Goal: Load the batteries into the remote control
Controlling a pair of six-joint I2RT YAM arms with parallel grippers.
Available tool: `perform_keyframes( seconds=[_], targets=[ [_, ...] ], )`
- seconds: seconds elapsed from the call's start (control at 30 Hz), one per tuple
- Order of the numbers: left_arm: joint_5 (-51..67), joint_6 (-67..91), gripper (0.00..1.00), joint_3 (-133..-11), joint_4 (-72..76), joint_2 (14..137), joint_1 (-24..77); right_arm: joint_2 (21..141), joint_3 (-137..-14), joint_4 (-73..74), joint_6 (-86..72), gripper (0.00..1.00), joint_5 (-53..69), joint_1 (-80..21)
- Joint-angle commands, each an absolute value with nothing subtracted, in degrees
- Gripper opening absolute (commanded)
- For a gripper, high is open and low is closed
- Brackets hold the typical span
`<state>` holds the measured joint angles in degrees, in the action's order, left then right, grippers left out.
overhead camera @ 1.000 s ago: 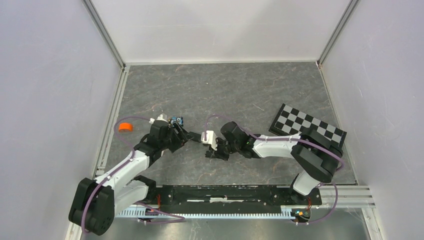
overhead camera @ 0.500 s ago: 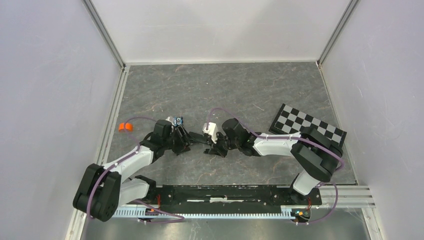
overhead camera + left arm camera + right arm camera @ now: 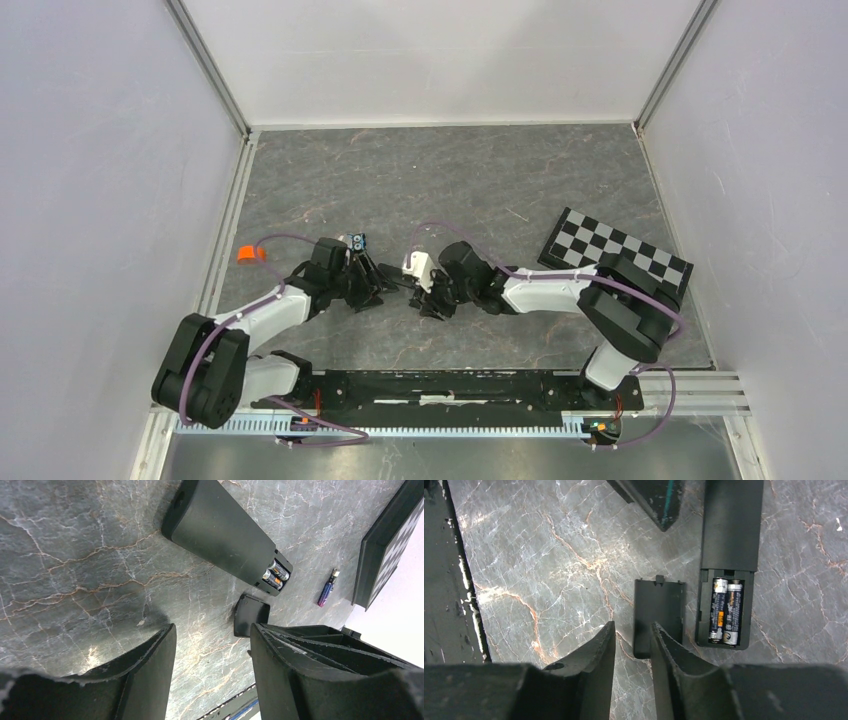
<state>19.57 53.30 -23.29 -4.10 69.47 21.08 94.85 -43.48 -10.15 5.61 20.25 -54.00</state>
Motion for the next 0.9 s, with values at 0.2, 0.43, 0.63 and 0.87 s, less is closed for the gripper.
perform_keyframes(
  seconds=[0.2, 0.43, 0.63, 0.87],
  targets=[
    [18.15, 54.23, 0.63, -25.11, -2.03, 71.00, 20.86, 97.34, -47.96, -4.56, 12.74, 0.37, 13.39, -57.11],
    [17.84, 53.88, 0.63, -25.49, -2.08, 71.91, 20.90, 100.06, -49.23, -2.48, 12.77, 0.27, 8.97, -57.57],
    [18.01, 53.87, 0.63, -25.34, -1.28, 72.07, 20.92, 100.36, -48.11, -2.30, 11.56, 0.00, 4.12, -57.92],
    [21.23, 54.91, 0.63, -24.26, 2.79, 72.77, 20.91, 96.94, -49.46, -4.74, 6.62, 0.00, 12.36, -56.92]
  ],
)
